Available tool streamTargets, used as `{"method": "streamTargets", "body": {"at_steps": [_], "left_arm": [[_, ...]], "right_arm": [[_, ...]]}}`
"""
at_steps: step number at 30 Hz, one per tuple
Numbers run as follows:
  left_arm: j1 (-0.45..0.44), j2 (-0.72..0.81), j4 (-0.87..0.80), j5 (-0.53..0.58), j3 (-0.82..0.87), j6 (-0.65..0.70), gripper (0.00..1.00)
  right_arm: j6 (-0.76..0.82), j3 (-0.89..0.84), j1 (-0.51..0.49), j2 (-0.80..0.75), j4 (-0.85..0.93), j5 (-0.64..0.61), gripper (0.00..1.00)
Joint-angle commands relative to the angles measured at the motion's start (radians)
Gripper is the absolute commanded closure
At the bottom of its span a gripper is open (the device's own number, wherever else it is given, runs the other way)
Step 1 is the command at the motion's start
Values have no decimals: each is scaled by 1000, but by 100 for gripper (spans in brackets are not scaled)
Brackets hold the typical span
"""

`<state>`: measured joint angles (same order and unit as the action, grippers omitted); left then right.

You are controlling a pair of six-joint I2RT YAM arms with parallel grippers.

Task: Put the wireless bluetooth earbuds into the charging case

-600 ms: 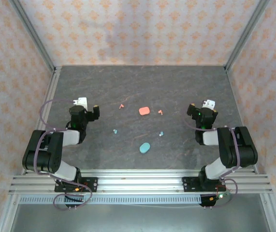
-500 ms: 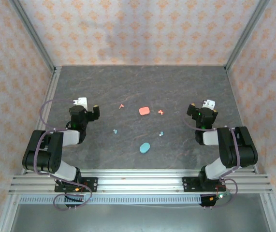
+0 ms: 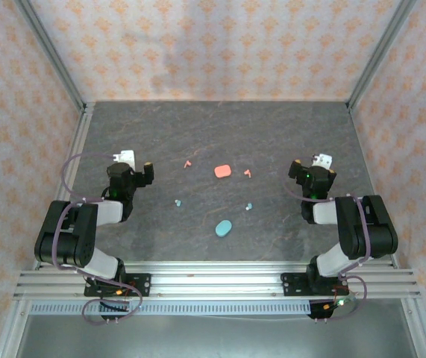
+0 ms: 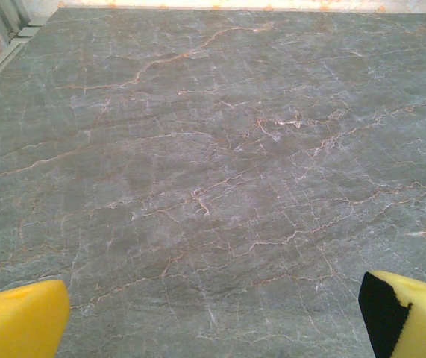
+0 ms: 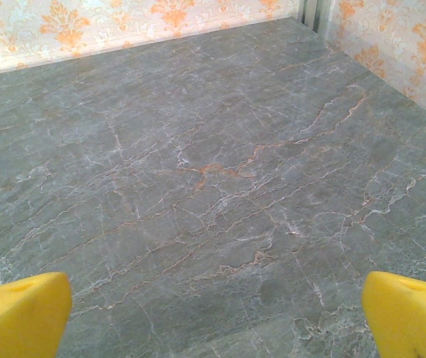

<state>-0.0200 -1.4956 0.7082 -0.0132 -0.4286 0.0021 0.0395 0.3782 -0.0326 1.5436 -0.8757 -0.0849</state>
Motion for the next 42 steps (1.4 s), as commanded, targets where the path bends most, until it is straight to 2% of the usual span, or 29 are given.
{"method": "streamTargets", "body": {"at_steps": [1, 36, 42], "left_arm": [[-6, -2, 30, 30, -1, 19, 0], [-6, -2, 28, 29, -1, 18, 0], [-9, 28, -76, 95, -48, -6, 0]], "right_arm": [[10, 13, -4, 3, -3, 10, 1], [7, 14, -4, 1, -2, 2, 1], [3, 23, -5, -106, 96, -13, 1]]}}
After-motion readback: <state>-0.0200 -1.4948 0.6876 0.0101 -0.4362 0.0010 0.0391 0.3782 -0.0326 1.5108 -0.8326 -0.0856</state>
